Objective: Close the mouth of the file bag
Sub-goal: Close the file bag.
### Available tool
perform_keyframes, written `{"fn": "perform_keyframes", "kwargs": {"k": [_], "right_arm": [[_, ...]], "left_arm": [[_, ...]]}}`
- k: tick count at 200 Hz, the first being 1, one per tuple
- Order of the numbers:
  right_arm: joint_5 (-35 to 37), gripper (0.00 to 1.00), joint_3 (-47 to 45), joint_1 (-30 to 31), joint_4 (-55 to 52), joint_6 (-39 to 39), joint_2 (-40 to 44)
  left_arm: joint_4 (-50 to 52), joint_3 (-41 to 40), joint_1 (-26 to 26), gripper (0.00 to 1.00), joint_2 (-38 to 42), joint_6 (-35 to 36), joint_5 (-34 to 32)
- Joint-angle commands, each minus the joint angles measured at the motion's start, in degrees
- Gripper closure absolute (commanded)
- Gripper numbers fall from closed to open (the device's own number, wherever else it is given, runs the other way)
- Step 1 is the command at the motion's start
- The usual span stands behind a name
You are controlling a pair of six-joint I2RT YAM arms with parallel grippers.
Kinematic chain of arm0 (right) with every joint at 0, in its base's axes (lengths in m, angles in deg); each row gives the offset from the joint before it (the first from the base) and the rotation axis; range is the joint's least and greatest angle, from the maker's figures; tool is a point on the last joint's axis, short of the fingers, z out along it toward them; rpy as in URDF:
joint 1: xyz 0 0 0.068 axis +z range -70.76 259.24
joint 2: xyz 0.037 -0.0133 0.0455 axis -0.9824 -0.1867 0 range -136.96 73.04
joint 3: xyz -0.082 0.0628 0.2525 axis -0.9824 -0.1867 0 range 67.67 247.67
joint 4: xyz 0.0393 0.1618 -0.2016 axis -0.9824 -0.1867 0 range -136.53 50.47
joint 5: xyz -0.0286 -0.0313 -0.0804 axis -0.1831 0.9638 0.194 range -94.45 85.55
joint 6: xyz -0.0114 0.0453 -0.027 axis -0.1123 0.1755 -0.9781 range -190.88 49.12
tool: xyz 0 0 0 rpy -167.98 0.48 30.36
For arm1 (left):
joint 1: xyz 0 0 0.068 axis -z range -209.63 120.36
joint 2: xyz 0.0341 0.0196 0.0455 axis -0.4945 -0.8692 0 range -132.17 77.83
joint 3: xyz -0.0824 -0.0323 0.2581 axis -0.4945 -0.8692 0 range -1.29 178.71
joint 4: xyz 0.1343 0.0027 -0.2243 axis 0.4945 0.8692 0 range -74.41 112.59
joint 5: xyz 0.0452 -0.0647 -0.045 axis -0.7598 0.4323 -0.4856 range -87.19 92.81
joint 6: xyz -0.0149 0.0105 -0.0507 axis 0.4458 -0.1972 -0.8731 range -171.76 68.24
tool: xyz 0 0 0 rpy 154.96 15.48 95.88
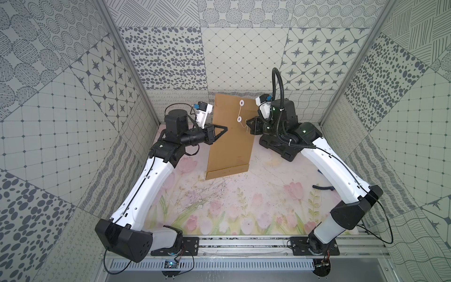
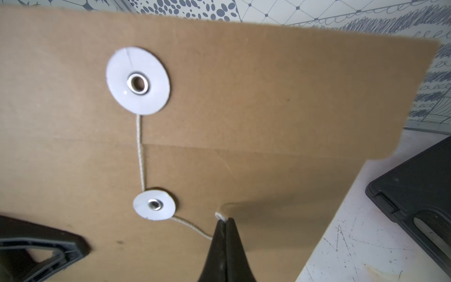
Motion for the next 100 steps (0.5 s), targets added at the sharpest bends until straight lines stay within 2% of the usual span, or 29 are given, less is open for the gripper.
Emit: {"fn": "perform_keyframes", "kwargs": {"k": [1,56,100], "right_arm": [[3.0,1.0,3.0,0.1,-0.7,-3.0,1.8],[8.5,1.0,11.7,0.0,-5.8,-7.9,-2.0],[8.2,1.0,17.3,0.0,-7.3,-8.7,-5.6]], "left_arm": [[-0.6,0.0,-0.9,1.0,0.2,0.8,0.9],[1.3,-0.5,-0.9,1.0,1.8,1.6,2.0],[0.1,-1.6,-0.6,1.0,2.3,0.5,3.8]]}}
